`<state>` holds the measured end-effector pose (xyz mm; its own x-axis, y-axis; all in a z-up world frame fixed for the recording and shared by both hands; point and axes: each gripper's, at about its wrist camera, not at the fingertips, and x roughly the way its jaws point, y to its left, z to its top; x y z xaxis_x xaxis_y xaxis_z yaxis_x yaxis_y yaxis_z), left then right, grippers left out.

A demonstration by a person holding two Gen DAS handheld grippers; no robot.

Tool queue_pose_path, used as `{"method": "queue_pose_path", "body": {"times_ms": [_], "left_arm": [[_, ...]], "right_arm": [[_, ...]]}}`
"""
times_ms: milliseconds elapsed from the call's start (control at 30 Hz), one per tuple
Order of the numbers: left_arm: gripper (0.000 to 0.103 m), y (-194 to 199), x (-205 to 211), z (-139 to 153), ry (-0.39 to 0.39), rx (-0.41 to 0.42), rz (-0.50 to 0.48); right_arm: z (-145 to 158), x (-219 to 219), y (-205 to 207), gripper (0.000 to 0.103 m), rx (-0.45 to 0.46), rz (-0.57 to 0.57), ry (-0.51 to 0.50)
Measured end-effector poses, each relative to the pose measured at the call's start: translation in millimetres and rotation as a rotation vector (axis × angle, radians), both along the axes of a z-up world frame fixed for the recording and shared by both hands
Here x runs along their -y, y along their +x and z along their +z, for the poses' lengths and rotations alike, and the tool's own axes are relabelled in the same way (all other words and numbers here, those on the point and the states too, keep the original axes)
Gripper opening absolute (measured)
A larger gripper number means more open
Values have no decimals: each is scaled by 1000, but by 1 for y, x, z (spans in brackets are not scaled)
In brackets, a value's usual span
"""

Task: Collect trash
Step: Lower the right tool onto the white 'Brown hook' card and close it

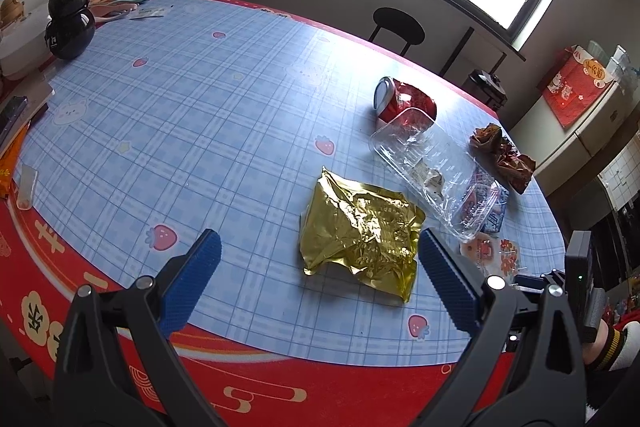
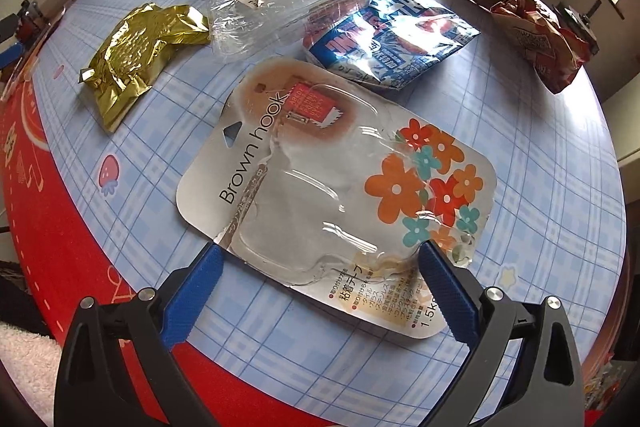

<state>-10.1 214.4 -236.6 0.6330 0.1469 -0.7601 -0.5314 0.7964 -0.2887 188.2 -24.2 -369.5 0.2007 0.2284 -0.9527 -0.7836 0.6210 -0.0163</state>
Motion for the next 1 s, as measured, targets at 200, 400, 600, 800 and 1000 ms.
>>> {"method": "queue_pose_path", "body": {"times_ms": [200, 400, 600, 800, 1000], "left_arm": [[97, 1, 4, -2, -7, -3, -1], [97, 6, 8, -8, -25, -18, -18], [97, 13, 13, -12, -35, -24, -55], [97, 18, 14, -18, -52, -37, -69], [97, 19, 13, -22, -64, -42, -64]], "right_arm": [[7, 10, 5, 86, -15, -14, 20], [30, 32, 25, 86, -48, -81, 99], [37, 51, 56, 86, -66, -184, 134], [30, 38, 38, 86, -69, -187, 139], [31, -3, -8, 88, 27, 62, 27]]}}
